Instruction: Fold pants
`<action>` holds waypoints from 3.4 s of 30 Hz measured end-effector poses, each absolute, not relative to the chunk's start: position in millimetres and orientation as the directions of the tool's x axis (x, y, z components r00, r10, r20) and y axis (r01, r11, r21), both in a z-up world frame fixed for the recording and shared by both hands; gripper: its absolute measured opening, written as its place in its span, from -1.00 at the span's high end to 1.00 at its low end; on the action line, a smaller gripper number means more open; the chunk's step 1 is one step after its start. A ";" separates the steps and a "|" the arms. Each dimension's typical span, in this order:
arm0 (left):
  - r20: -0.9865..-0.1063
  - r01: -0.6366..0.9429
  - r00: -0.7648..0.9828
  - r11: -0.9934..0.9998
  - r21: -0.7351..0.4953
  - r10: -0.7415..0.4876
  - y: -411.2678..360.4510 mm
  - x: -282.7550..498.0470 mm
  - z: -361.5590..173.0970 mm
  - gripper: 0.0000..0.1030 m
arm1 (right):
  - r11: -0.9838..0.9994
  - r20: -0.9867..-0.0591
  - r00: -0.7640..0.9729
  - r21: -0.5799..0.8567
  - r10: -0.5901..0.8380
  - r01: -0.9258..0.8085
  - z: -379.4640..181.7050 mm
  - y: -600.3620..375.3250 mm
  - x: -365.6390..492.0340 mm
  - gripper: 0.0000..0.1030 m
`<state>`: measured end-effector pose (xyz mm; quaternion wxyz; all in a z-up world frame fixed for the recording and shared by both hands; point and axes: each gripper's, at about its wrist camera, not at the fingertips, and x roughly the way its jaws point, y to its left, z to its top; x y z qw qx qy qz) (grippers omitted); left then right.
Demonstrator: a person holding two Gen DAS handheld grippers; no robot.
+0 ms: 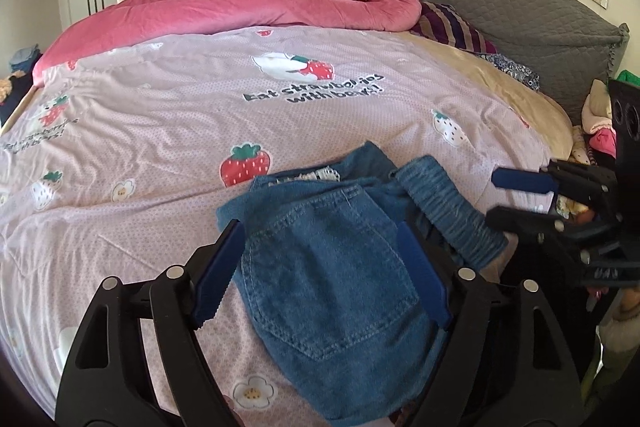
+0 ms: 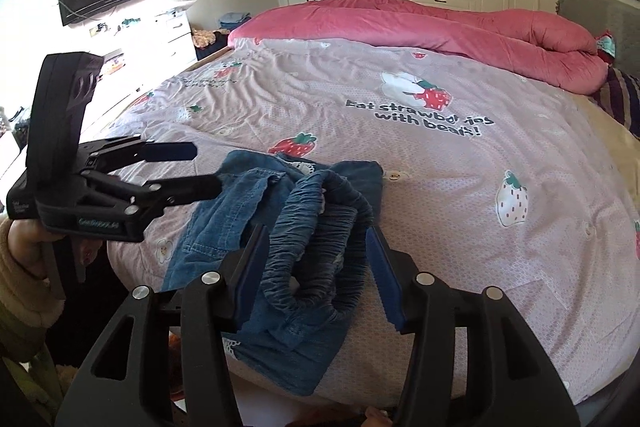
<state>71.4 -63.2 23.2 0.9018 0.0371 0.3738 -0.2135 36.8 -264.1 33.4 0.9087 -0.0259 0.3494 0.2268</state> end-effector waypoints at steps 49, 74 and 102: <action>-0.736 0.441 0.553 0.887 -0.138 -0.390 -64.9 19.3 -12.1 -0.73 | 0.877 -0.664 0.580 0.289 0.473 -0.384 10.1 -267.2 92.0 -0.73; -0.731 0.309 0.487 0.877 -0.369 -0.479 -27.0 88.6 -47.4 0.07 | 0.816 -0.706 0.411 0.467 0.577 -0.342 -37.4 -260.3 116.7 0.10; -0.674 0.202 0.659 0.942 -0.269 -0.334 36.3 149.9 -9.4 0.35 | 0.822 -0.638 0.524 0.376 0.565 -0.429 -1.5 -185.9 182.7 0.22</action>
